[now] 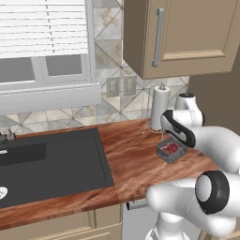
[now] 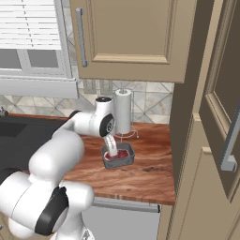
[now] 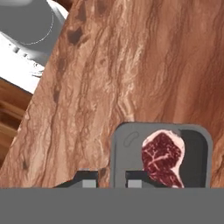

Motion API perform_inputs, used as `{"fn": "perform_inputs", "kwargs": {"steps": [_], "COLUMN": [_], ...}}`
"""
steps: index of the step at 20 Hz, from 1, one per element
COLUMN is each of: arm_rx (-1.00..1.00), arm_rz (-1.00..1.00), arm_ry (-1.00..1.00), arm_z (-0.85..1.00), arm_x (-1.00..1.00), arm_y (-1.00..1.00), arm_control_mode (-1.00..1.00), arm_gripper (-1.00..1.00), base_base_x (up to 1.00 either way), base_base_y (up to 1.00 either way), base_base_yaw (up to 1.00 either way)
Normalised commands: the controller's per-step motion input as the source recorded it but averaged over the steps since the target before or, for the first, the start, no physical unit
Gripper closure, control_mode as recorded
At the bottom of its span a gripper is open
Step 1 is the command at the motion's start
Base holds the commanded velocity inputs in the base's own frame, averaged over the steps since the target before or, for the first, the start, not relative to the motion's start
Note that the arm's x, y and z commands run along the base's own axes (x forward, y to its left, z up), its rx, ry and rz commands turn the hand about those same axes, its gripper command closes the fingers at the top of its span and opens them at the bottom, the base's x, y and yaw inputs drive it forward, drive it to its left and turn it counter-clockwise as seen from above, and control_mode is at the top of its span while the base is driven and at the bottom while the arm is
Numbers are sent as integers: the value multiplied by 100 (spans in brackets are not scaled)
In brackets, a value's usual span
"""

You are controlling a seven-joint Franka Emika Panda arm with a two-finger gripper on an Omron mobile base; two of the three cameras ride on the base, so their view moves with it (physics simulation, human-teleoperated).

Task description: Retrieve the tupperware from the cabinet, then place the raw meat into the tupperware to avoid contamination.

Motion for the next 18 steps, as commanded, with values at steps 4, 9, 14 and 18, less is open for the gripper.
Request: {"fn": "perform_inputs", "kwargs": {"steps": [4, 9, 14, 18], "arm_rx": [-5, 0, 0, 0], "arm_rz": [-4, -1, 0, 0], "arm_ry": [2, 9, 8, 7], "arm_z": [27, 15, 0, 1], "arm_x": [-41, -39, -46, -51], "arm_y": [1, -1, -1, 0], "arm_control_mode": [-100, -100, -100, -100], "arm_gripper": [-100, -100, -100, -100], "base_base_x": [0, 0, 0, 0], "base_base_y": [0, 0, 0, 0], "base_base_yaw": [0, 0, 0, 0]}}
